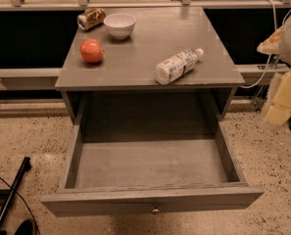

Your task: Place blue plastic bottle into top drawer

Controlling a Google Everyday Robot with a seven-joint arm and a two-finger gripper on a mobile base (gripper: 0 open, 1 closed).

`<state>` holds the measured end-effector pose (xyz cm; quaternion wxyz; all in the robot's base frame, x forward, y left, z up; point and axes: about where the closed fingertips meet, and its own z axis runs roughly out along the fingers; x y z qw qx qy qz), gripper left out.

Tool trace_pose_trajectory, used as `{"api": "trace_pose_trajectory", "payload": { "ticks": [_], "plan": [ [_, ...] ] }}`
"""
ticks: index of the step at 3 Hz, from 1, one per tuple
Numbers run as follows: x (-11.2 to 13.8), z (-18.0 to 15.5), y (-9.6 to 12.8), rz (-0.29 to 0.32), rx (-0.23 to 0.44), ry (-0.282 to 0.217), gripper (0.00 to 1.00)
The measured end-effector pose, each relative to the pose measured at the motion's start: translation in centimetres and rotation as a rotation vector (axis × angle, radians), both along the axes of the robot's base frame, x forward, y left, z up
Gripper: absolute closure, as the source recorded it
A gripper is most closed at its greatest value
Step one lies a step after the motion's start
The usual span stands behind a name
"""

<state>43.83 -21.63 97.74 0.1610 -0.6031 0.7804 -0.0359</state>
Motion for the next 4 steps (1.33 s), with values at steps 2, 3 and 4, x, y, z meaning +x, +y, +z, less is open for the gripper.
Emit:
{"api": "trace_pose_trajectory", "payload": {
  "ticks": [2, 3, 4],
  "plan": [
    [0.0, 0.1, -0.2, -0.006, -0.029, -0.008, 0.00],
    [5.9, -0.3, 0.6, 0.138, -0.157, -0.093, 0.00],
    [11.9, -1.3, 1.5, 0.314, -0.296, -0.148, 0.00]
  ]
}}
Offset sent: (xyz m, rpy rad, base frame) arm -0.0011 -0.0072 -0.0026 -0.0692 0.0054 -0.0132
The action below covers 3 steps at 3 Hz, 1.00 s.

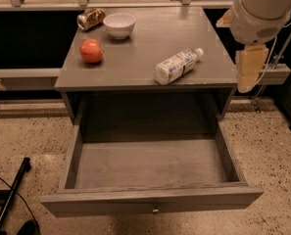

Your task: Place blue plastic bottle into top drawer

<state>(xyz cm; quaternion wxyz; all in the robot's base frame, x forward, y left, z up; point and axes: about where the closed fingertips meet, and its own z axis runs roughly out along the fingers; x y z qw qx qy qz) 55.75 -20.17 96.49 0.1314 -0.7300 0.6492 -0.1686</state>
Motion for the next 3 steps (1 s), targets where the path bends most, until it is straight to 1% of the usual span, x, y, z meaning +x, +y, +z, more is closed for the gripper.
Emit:
{"api": "trace_pose_trajectory", "payload": {
  "ticks": [1, 2, 3],
  "plan": [
    [5.0, -1.1, 1.6, 0.151, -0.010, -0.029, 0.00],
    [5.4, -1.4, 1.9, 0.177, -0.016, -0.023, 0.00],
    [6.6, -1.2, 4.1, 0.291, -0.045, -0.003, 0.00]
  ]
}}
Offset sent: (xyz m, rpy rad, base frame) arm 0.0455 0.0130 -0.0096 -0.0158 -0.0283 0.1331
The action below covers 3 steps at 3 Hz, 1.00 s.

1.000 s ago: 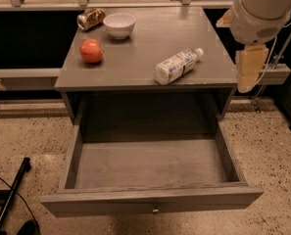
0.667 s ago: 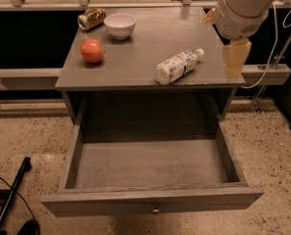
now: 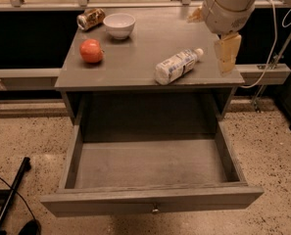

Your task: Place blue plastic bottle into top drawer

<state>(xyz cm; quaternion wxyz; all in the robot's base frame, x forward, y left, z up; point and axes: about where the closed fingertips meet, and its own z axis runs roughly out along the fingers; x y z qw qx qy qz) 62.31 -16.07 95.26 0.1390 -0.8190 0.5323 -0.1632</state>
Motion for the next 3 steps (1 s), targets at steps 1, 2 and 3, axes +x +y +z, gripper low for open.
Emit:
{"api": "trace_pose_trajectory", "payload": {
  "ticks": [1, 2, 3],
  "plan": [
    [2.0, -0.9, 1.8, 0.145, -0.101, 0.053, 0.00],
    [3.9, -3.6, 3.3, 0.244, -0.202, 0.136, 0.00],
    [5.8, -6.2, 3.8, 0.292, -0.271, 0.186, 0.00]
  ]
}}
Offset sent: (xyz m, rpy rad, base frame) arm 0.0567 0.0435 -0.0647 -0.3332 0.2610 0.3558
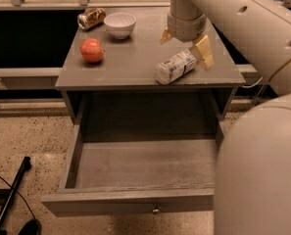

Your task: Place blue plastic bottle into top drawer

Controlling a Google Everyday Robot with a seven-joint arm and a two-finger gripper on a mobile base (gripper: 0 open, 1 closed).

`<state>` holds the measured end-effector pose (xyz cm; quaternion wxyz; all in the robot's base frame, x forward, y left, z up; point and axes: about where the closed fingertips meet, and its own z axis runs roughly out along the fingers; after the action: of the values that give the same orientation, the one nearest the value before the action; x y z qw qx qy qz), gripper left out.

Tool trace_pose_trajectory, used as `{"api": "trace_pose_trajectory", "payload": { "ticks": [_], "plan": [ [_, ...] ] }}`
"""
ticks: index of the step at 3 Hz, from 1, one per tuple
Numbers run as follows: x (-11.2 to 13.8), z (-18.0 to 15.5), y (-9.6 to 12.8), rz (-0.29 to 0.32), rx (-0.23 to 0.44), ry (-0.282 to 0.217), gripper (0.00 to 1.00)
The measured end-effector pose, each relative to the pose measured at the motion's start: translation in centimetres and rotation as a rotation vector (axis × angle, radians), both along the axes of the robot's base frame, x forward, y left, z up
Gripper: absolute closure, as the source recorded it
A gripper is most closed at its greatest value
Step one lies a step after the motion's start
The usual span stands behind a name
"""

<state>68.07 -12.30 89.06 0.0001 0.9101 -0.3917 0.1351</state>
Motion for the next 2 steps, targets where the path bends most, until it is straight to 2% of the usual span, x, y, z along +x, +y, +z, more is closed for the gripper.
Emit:
{"api": "trace_pose_trajectory", "payload": {
  "ticks": [1, 2],
  "plan": [
    [1.6, -2.4, 0.2, 0.016, -0.032, 0.037, 0.00],
    [2.5, -4.3, 0.7, 0.014, -0.023, 0.070, 0.18]
  ]
}}
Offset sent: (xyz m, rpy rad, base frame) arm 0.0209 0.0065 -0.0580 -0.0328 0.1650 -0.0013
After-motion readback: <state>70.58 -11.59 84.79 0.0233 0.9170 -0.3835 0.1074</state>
